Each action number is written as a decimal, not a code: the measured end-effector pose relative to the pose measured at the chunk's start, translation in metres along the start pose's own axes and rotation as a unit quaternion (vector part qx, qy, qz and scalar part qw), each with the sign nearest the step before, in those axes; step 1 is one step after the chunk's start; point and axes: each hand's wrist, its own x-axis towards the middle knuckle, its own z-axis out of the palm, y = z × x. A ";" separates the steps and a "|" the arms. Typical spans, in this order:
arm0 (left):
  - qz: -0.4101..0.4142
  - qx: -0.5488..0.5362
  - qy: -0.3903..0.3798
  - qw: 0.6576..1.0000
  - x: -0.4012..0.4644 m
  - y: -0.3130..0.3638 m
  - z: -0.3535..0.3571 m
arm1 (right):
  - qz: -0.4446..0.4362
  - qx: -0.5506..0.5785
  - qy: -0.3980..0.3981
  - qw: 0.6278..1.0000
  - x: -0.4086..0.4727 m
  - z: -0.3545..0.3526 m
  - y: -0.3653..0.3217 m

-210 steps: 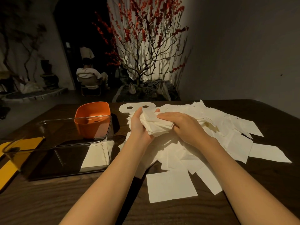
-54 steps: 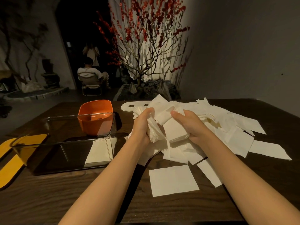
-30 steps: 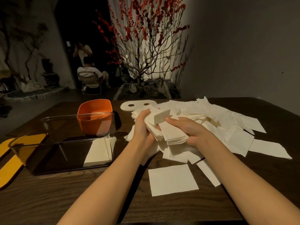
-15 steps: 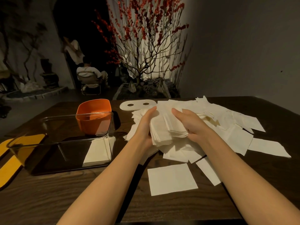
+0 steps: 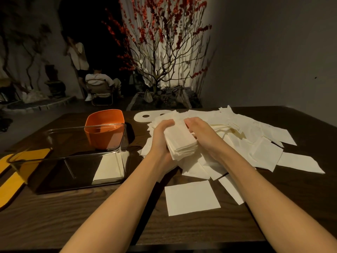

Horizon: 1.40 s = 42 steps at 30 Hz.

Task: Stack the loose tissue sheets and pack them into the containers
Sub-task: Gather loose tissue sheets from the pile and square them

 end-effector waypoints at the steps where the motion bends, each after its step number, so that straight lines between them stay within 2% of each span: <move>1: 0.021 -0.001 -0.008 1.000 -0.001 0.002 -0.001 | 0.005 0.014 -0.003 1.000 -0.002 0.000 0.000; 4: 0.065 0.022 -0.014 0.998 -0.004 0.009 -0.004 | 0.058 0.061 -0.070 0.994 -0.005 0.000 0.001; 6: 0.078 0.036 0.000 0.996 -0.008 0.012 -0.006 | 0.100 0.136 -0.129 0.977 -0.009 0.002 0.001; 9: 0.095 0.048 0.017 0.994 -0.018 0.011 -0.008 | 0.126 0.230 -0.162 0.951 -0.017 0.008 0.002; 13: 0.122 0.064 0.034 0.990 -0.025 0.014 -0.021 | 0.145 0.235 -0.184 0.943 -0.025 0.026 0.007; 19: 0.110 0.116 0.068 0.985 -0.025 0.012 -0.042 | 0.194 0.249 -0.279 0.907 -0.021 0.032 0.019; 24: 0.146 0.128 0.097 0.976 -0.019 0.012 -0.046 | 0.166 0.253 -0.261 0.917 -0.014 0.031 0.023; 30: 0.200 0.158 0.127 0.959 -0.018 0.002 -0.049 | 0.101 0.189 -0.255 0.943 -0.009 0.026 0.025; 34: 0.220 0.184 0.097 0.953 -0.020 -0.003 -0.060 | 0.093 0.182 -0.236 0.950 -0.007 0.022 0.029; 40: 0.210 0.358 0.073 0.907 -0.022 0.006 -0.078 | 0.089 0.063 -0.218 0.970 -0.010 0.003 0.027; 42: 0.211 0.417 0.060 0.882 -0.026 0.007 -0.080 | 0.078 0.026 -0.208 0.975 -0.011 -0.001 0.027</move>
